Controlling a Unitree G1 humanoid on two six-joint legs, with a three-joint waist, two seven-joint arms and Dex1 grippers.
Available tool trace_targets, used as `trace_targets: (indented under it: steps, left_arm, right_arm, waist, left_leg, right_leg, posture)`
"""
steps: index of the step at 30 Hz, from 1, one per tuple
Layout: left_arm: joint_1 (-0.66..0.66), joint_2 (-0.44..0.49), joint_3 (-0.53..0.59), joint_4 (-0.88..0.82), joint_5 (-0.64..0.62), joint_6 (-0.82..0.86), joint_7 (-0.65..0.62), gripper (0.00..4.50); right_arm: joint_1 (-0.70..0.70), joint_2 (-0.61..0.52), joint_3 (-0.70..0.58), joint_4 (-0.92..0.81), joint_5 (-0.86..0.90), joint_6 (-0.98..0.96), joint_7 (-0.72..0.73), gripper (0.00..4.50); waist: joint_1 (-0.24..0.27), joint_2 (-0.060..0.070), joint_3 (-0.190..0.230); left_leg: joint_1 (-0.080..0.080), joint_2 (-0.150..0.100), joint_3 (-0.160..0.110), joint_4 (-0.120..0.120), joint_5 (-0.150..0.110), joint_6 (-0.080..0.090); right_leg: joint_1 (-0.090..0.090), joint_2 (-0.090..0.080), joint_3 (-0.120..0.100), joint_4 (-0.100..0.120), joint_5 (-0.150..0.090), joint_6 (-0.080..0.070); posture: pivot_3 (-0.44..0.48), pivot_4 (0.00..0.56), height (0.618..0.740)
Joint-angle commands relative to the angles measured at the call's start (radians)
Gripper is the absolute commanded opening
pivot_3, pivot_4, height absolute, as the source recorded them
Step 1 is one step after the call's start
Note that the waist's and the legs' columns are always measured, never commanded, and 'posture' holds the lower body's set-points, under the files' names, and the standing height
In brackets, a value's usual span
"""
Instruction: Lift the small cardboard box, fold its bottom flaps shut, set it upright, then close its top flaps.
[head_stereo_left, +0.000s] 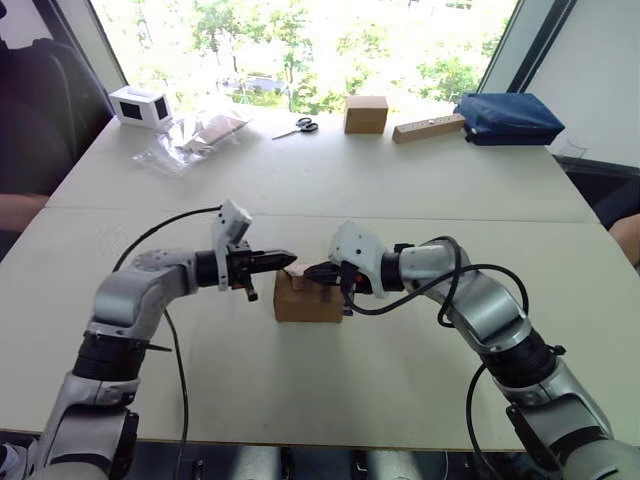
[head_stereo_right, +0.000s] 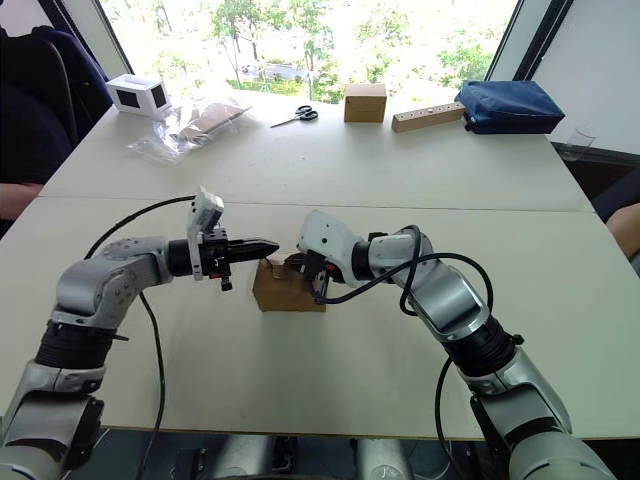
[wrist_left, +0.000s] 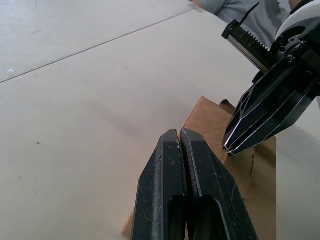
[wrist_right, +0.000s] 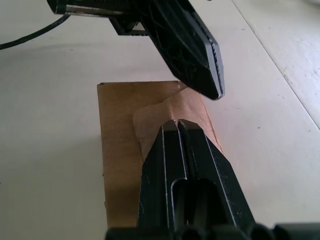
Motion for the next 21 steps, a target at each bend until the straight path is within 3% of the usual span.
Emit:
trace_targets:
  steps: [1,12,21]
  left_arm:
    - [0.005,0.0,-0.011,-0.022,0.015,-0.023,-0.003,0.05]
    - [0.025,-0.003,-0.017,-0.024,0.034,-0.031,0.005,0.05]
    - [0.018,-0.016,-0.01,-0.024,0.021,-0.016,0.01,0.05]
  right_arm:
    - [-0.003,-0.004,-0.016,-0.043,-0.003,-0.003,-0.009,0.0]
    - [0.028,-0.022,-0.067,-0.16,0.079,0.051,0.007,0.0]
    - [0.059,-0.047,0.027,-0.189,0.019,0.067,-0.021,0.0]
  waist:
    - [0.0,0.0,0.0]
    - [0.001,0.0,0.0]
    - [0.001,0.0,0.0]
  left_leg:
    - [0.0,0.0,0.0,0.0,0.0,0.0]
    - [0.0,0.0,0.0,0.0,-0.001,0.001]
    - [0.0,0.0,0.0,0.0,-0.001,0.002]
  right_leg:
    - [0.0,0.0,0.0,0.0,0.0,0.0]
    - [0.0,0.0,0.0,0.0,0.0,0.0]
    - [0.0,0.0,0.0,0.0,0.0,0.0]
  posture:
    - [0.0,0.15,0.74]
    - [0.0,0.15,0.74]
    - [0.0,0.15,0.74]
